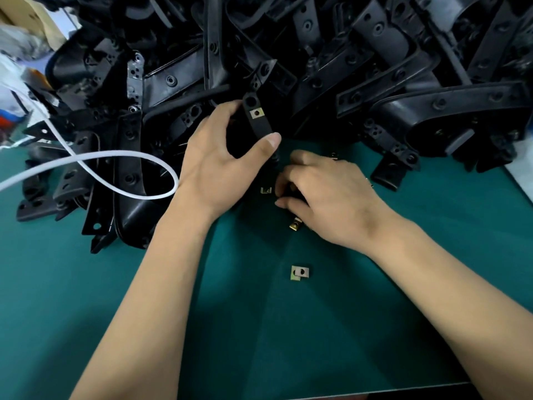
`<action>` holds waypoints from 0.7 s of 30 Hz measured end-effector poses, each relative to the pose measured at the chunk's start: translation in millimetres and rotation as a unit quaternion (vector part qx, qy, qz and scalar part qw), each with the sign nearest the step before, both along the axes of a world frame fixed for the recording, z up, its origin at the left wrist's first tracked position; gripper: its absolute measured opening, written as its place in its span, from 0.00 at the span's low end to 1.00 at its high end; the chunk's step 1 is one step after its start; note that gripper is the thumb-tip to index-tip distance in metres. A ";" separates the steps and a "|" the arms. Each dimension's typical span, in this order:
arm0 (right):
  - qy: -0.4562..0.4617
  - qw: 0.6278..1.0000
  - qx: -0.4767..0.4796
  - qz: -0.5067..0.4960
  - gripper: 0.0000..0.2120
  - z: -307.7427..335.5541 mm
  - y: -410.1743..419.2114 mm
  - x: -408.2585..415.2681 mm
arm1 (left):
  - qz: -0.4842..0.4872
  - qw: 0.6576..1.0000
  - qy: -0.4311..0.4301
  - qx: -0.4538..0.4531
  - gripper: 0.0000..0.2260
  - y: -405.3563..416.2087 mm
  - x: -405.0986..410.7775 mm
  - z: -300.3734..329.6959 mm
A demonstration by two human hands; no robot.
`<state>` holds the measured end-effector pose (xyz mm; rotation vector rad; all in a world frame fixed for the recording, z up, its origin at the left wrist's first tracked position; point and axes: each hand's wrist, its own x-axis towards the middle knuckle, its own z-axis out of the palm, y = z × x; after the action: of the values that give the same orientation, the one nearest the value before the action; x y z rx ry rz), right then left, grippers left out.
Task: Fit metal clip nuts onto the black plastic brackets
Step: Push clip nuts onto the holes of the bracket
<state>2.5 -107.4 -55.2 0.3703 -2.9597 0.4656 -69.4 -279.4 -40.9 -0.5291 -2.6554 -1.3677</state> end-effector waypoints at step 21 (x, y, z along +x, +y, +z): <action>-0.012 0.832 -0.554 -0.034 0.07 -2.8 44.1 -7.4 | -0.102 0.993 0.037 -0.054 0.52 5.9 4.8 -3.6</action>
<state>-4.8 -63.3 -58.0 0.0966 -2.1520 1.9660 -64.7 -273.5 -44.5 -0.8681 -2.6883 -1.2292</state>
